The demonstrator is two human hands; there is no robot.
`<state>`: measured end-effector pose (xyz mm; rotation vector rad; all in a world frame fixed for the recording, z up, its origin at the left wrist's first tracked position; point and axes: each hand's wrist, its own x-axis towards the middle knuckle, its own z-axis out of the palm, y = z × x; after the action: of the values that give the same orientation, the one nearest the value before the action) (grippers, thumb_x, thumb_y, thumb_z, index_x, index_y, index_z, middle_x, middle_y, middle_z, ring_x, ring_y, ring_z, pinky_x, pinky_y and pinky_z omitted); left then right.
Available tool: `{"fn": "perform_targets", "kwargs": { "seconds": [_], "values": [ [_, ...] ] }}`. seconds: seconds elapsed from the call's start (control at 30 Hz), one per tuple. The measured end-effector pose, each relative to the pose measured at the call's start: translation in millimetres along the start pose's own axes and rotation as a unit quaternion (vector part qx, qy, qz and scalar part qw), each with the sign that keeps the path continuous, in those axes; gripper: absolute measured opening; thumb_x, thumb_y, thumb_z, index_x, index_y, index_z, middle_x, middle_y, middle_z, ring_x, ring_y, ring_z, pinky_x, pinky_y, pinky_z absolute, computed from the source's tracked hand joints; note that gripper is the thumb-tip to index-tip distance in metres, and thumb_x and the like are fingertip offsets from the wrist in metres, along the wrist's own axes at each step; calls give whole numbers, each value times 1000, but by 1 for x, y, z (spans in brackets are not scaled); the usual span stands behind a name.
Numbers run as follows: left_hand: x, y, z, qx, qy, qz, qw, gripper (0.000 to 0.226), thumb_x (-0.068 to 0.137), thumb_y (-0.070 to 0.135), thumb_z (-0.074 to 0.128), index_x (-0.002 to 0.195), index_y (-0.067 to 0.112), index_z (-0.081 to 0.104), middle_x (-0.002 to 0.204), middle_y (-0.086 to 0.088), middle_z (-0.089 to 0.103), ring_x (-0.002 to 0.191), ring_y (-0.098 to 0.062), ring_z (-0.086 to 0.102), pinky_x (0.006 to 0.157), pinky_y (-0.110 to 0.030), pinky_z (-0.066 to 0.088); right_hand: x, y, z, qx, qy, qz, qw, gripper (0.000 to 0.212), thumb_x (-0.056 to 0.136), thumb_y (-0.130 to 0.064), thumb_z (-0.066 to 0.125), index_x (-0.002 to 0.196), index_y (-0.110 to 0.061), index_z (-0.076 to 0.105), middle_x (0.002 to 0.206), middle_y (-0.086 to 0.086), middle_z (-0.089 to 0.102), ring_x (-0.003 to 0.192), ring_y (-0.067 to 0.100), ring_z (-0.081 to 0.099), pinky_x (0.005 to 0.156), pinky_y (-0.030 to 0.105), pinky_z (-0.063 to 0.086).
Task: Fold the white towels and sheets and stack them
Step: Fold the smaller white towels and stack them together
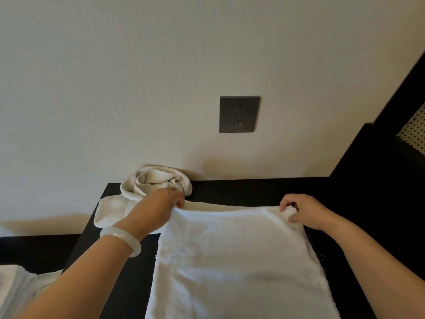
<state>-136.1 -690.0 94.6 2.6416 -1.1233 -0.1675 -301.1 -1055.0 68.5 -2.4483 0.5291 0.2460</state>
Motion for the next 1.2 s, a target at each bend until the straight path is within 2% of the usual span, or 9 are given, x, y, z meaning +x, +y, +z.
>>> {"fn": "perform_targets", "kwargs": {
  "seconds": [0.07, 0.17, 0.23, 0.3, 0.5, 0.73, 0.93, 1.03, 1.2],
  "values": [
    [1, -3, -2, -2, 30, 7, 1000, 47, 86, -3, 53, 72, 41, 43, 81, 11, 56, 72, -13, 56, 64, -27, 46, -1, 2, -5, 21, 9, 10, 1000, 37, 74, 10, 73, 86, -24, 65, 96, -3, 61, 80, 12, 59, 65, 19, 43],
    [1, -4, -6, 13, 42, 11, 999, 39, 86, -1, 57, 77, 35, 44, 81, 11, 55, 70, -12, 54, 62, -27, 46, 0, 6, -7, 66, -3, 8, 998, 26, 77, 1, 77, 89, -20, 68, 93, 0, 64, 83, 13, 60, 68, 19, 44],
    [1, -2, -7, 30, 31, 22, 999, 38, 86, -2, 56, 75, 32, 43, 79, 12, 52, 68, -10, 52, 60, -25, 42, 3, 8, -5, 105, 1, 11, 994, 10, 86, -10, 72, 87, -19, 69, 90, 1, 68, 86, 13, 63, 73, 22, 47],
    [1, 1, -7, 41, 20, 37, 998, 38, 86, -3, 54, 74, 30, 42, 77, 13, 49, 66, -10, 51, 60, -27, 43, 8, 9, -2, 126, 26, 23, 991, 10, 94, -18, 65, 85, -17, 69, 87, 1, 70, 86, 15, 66, 75, 25, 49],
    [-2, 4, -6, 44, 22, 50, 998, 23, 92, 3, 53, 93, 24, 62, 90, 9, 57, 73, -12, 56, 67, -30, 49, 23, 6, -1, 54, -3, 39, 998, 9, 83, -20, 78, 76, -20, 73, 79, -2, 71, 79, 11, 66, 66, 20, 46],
    [3, -10, -3, 29, 11, -9, 999, 19, 90, 10, 62, 87, 28, 57, 83, 17, 50, 75, -10, 54, 58, -14, 33, 27, 10, -14, 165, -16, 111, 980, 11, 90, -14, 70, 83, -11, 78, 85, 6, 75, 85, 19, 69, 68, 26, 53],
    [11, -10, -10, -19, -17, -42, 999, 30, 89, 41, 67, 71, 42, 43, 75, 15, 57, 71, -2, 56, 59, -14, 36, 30, 11, -13, 166, 29, 103, 980, 14, 93, -11, 66, 82, -12, 75, 84, 3, 72, 80, 13, 65, 60, 19, 47],
    [19, -9, -11, -34, -16, -69, 997, 22, 91, 37, 64, 75, 40, 48, 77, 12, 61, 72, -4, 58, 60, -19, 42, 32, 12, -9, 160, 51, 95, 981, 16, 94, -14, 65, 82, -16, 75, 85, 0, 72, 82, 12, 64, 60, 21, 44],
    [29, -9, 6, -18, -2, -95, 995, 9, 93, 28, 63, 97, 22, 56, 76, 15, 53, 68, -1, 49, 56, -14, 30, 31, 14, -5, 134, 25, 78, 988, 4, 86, -20, 75, 87, -21, 71, 89, 2, 71, 86, 16, 67, 63, 22, 48]
  ]
}}
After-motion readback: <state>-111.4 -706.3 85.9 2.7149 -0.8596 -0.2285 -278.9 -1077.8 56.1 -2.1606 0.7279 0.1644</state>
